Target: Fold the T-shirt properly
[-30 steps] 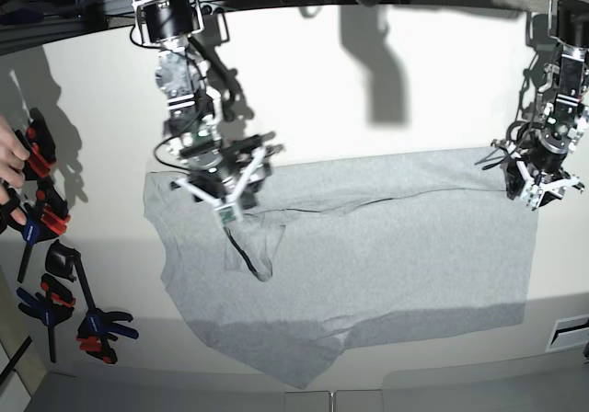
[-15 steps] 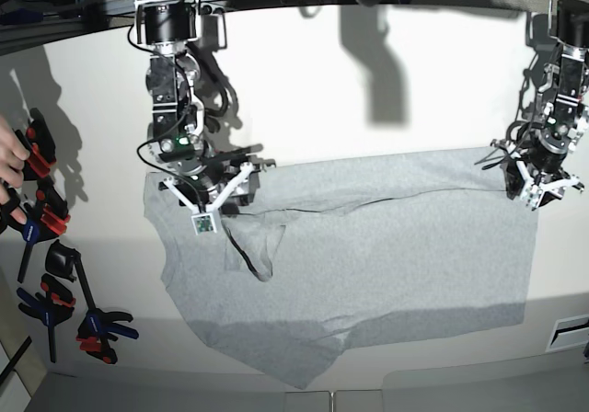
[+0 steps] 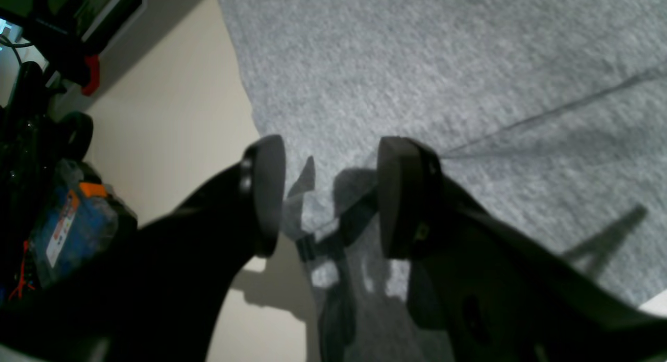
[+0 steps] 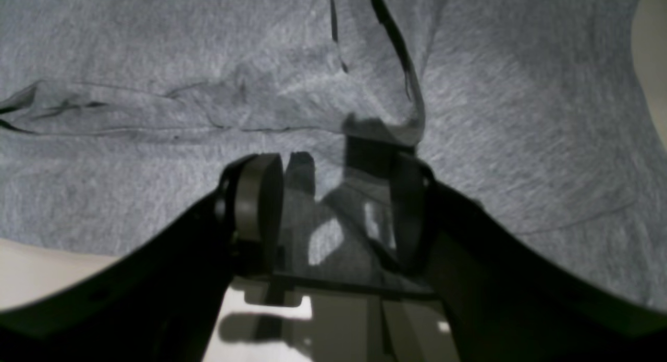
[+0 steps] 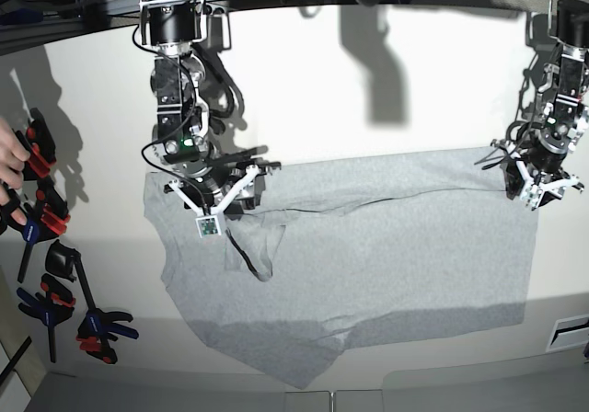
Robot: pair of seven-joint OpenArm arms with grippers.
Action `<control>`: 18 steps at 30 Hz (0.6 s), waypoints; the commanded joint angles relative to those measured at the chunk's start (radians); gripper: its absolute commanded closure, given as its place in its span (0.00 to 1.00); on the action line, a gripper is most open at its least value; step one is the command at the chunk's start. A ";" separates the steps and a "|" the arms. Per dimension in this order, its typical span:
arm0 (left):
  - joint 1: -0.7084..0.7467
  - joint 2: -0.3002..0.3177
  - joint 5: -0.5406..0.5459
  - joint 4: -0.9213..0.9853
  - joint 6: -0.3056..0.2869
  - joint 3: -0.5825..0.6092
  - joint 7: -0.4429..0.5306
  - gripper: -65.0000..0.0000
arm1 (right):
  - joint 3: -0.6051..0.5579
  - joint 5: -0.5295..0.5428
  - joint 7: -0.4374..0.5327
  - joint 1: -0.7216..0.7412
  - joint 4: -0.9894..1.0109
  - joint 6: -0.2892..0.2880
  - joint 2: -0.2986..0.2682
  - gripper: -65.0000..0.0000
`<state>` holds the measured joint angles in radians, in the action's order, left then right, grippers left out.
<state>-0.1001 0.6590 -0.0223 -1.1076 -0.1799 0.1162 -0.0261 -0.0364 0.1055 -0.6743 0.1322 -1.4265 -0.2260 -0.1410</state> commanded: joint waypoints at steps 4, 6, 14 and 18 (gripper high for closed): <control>-0.016 0.023 0.005 -0.014 0.048 -0.011 0.019 0.58 | 0.003 0.003 0.024 0.024 -0.011 -0.014 -0.001 0.53; -0.016 0.023 0.005 -0.014 0.061 -0.011 0.019 0.58 | 0.003 0.002 0.024 0.031 0.011 -0.014 -0.001 0.53; -0.016 0.023 0.005 -0.014 0.061 -0.011 0.019 0.58 | 0.003 0.003 0.050 0.166 0.200 -0.014 0.000 0.53; -0.016 0.023 0.005 -0.014 0.061 -0.011 0.020 0.58 | 0.003 0.003 0.100 0.287 0.340 -0.033 0.005 0.53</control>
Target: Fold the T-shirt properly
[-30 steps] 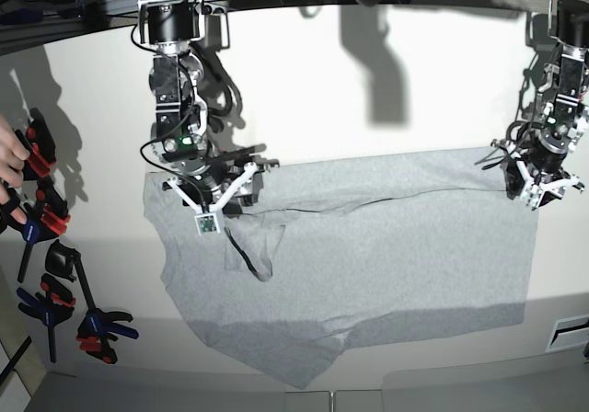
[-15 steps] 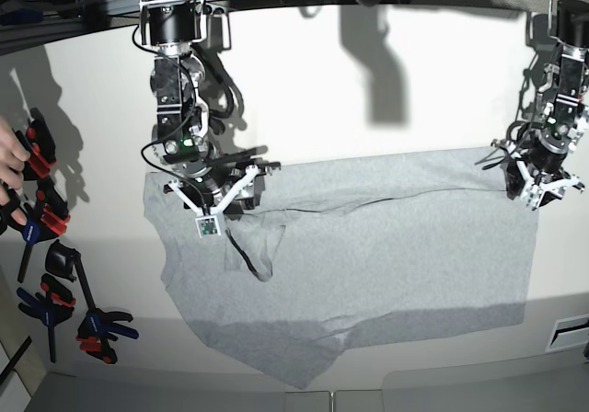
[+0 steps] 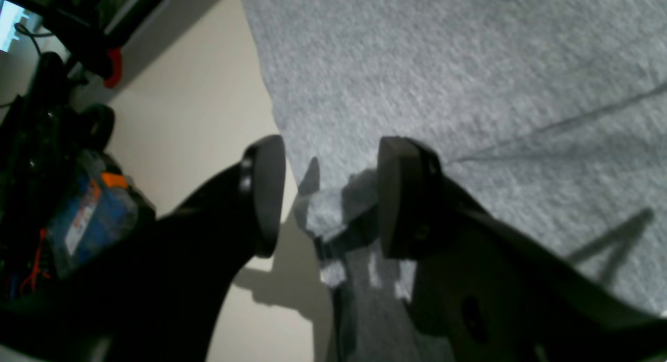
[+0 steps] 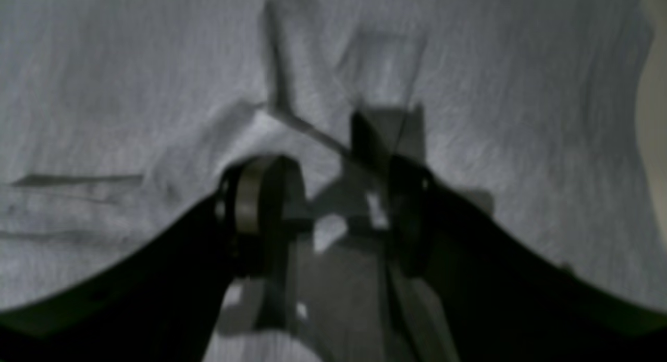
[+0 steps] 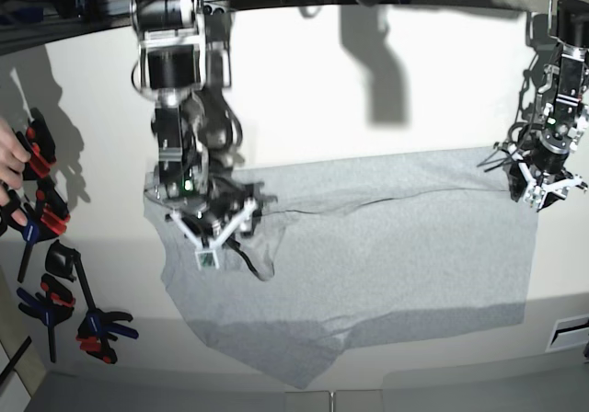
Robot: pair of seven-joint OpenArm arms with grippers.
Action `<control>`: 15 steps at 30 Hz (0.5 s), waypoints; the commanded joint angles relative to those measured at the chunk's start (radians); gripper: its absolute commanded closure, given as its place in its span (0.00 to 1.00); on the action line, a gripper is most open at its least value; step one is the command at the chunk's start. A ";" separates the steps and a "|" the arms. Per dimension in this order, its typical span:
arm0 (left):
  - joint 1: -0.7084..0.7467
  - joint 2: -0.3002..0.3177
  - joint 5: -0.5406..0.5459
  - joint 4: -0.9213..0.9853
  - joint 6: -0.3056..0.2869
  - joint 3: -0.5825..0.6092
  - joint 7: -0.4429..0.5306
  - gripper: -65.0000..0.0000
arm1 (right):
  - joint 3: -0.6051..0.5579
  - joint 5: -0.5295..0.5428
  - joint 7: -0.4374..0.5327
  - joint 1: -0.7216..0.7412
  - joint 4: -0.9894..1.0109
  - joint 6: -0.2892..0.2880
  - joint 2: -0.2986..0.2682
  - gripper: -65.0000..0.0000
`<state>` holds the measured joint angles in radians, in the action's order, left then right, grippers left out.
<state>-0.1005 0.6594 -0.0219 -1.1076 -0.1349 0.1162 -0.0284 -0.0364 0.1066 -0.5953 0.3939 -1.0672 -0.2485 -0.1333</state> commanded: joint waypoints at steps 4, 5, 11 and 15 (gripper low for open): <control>-0.016 0.023 0.005 -0.014 0.016 -0.011 0.026 0.58 | 0.003 -0.002 0.097 0.167 0.181 -0.033 0.035 0.53; -0.016 0.023 0.005 -0.014 0.016 -0.011 0.026 0.58 | 0.003 -0.002 0.116 0.201 0.231 -0.033 0.048 0.53; -0.016 0.023 0.005 -0.014 0.016 -0.011 0.026 0.58 | 0.003 -0.029 0.188 0.356 0.414 -0.034 0.138 0.53; -0.016 0.024 0.005 -0.014 0.017 -0.011 0.025 0.58 | 0.003 -0.077 0.166 0.411 0.415 -0.034 0.180 0.53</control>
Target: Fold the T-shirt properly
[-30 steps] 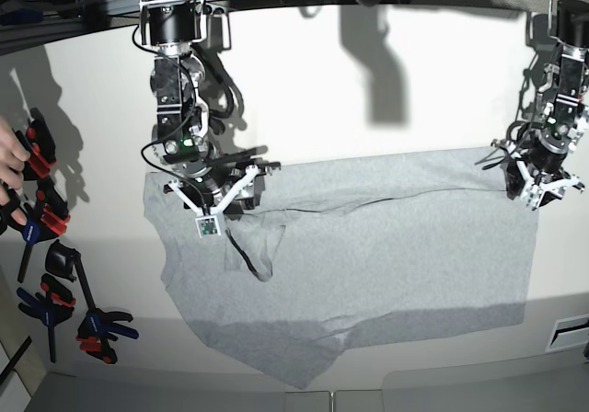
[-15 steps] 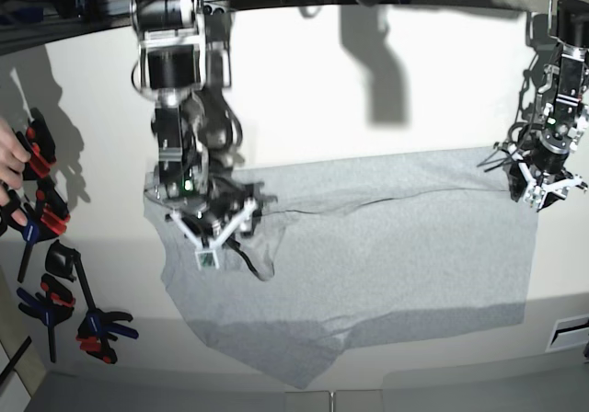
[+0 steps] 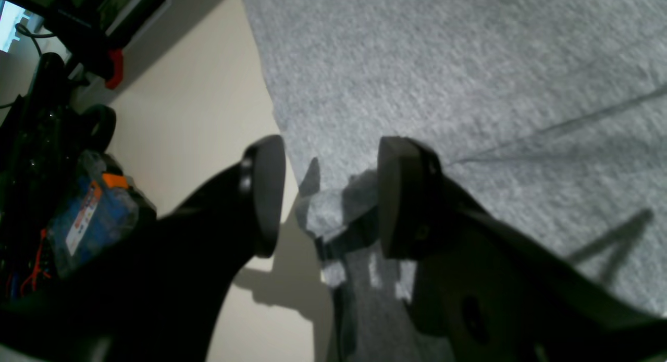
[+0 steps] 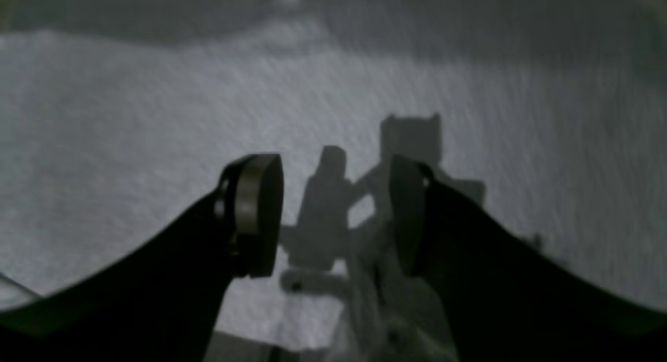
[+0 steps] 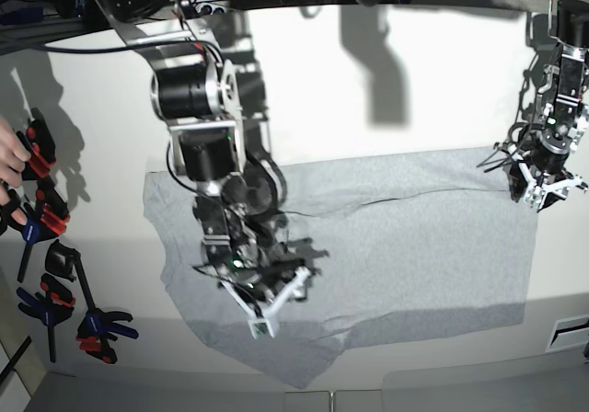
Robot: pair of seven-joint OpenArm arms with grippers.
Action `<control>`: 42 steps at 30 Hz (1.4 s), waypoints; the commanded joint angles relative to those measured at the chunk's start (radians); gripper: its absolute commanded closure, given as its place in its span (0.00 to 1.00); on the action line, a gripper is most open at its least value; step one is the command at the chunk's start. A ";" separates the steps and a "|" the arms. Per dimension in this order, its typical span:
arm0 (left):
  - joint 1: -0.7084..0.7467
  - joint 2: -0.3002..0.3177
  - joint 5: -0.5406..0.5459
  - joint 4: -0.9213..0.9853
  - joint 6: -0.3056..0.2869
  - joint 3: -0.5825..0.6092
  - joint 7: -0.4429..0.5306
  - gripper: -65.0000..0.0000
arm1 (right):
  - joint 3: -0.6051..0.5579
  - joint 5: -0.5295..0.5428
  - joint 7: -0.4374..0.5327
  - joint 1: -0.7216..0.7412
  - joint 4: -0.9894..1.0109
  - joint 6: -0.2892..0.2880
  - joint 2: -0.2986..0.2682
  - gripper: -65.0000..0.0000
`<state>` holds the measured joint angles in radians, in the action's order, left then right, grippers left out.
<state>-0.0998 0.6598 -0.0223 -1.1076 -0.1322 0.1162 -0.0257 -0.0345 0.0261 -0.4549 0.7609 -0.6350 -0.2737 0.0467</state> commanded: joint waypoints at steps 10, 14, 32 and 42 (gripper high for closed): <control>-0.016 0.047 0.006 -0.216 0.327 -0.011 -0.218 0.58 | 0.002 0.016 -0.179 -0.055 -0.398 -0.052 -0.053 0.53; -0.002 0.041 0.063 -0.381 0.331 -0.011 -0.361 0.58 | 0.003 0.035 -0.254 -0.200 -0.649 -0.052 -0.094 0.53; 0.083 -0.125 0.313 -0.230 0.205 -0.011 -0.389 0.58 | 0.211 0.002 -0.101 -0.597 -0.730 -0.107 -0.164 0.53; 0.093 -0.130 0.343 -0.203 0.202 -0.011 -0.501 0.58 | 0.203 0.016 -0.147 -0.599 -0.473 -0.119 -0.222 0.53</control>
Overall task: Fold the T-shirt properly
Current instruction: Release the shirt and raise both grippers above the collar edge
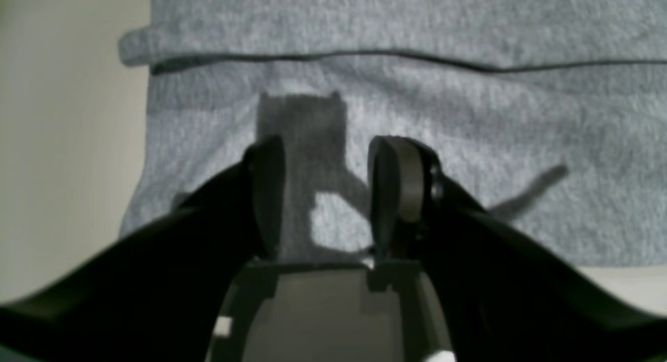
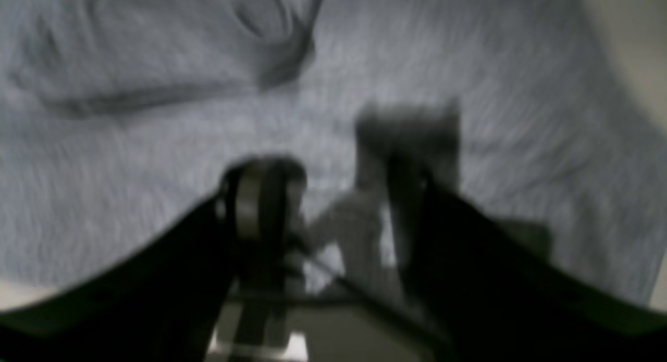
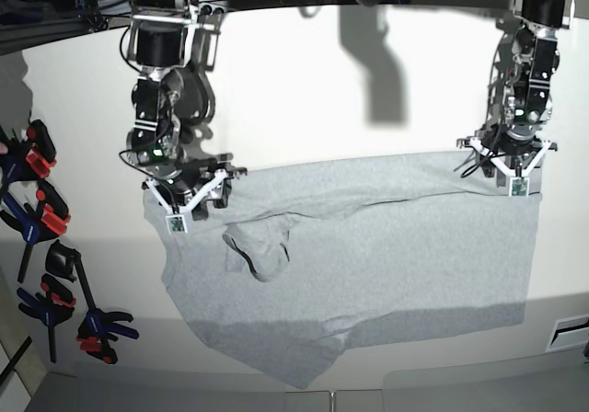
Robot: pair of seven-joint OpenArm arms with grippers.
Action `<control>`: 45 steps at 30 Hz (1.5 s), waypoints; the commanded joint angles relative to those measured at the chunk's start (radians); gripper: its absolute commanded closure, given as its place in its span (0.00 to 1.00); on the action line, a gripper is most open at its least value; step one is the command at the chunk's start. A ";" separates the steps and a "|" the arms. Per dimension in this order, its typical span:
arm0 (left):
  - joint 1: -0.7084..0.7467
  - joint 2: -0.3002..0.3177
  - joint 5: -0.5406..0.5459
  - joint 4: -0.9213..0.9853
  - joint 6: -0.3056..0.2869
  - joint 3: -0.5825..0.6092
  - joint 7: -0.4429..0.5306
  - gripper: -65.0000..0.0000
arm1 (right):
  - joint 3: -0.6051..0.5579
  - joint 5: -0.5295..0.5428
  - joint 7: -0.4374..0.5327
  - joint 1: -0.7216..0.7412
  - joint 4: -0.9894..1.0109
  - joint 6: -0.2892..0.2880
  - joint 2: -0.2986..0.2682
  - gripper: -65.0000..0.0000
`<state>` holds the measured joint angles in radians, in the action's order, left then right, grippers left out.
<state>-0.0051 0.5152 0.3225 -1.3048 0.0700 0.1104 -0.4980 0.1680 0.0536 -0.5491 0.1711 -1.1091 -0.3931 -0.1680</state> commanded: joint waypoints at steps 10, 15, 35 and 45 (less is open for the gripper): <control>0.197 0.015 -0.007 -0.202 0.000 -0.005 -0.026 0.58 | 0.016 0.055 -0.097 -0.271 -0.347 0.000 -0.046 0.53; 0.332 0.014 -0.007 -0.336 0.000 -0.034 -0.059 0.58 | 0.016 0.055 -0.149 -0.348 -0.401 0.000 -0.055 0.53; 0.718 0.014 -0.034 -0.564 0.000 -0.306 -0.061 0.58 | 0.016 0.088 -0.171 -0.738 -0.539 0.042 -0.081 0.53; 0.792 0.014 -0.034 -0.679 -0.001 -0.306 -0.116 0.58 | 0.018 0.041 -0.177 -0.890 -0.710 0.072 -0.081 0.53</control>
<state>0.7830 0.5156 0.2913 -1.9659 0.0624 -0.1875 -0.6296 0.1864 0.1234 -0.6136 -0.6941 -1.8336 -0.3222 -0.2462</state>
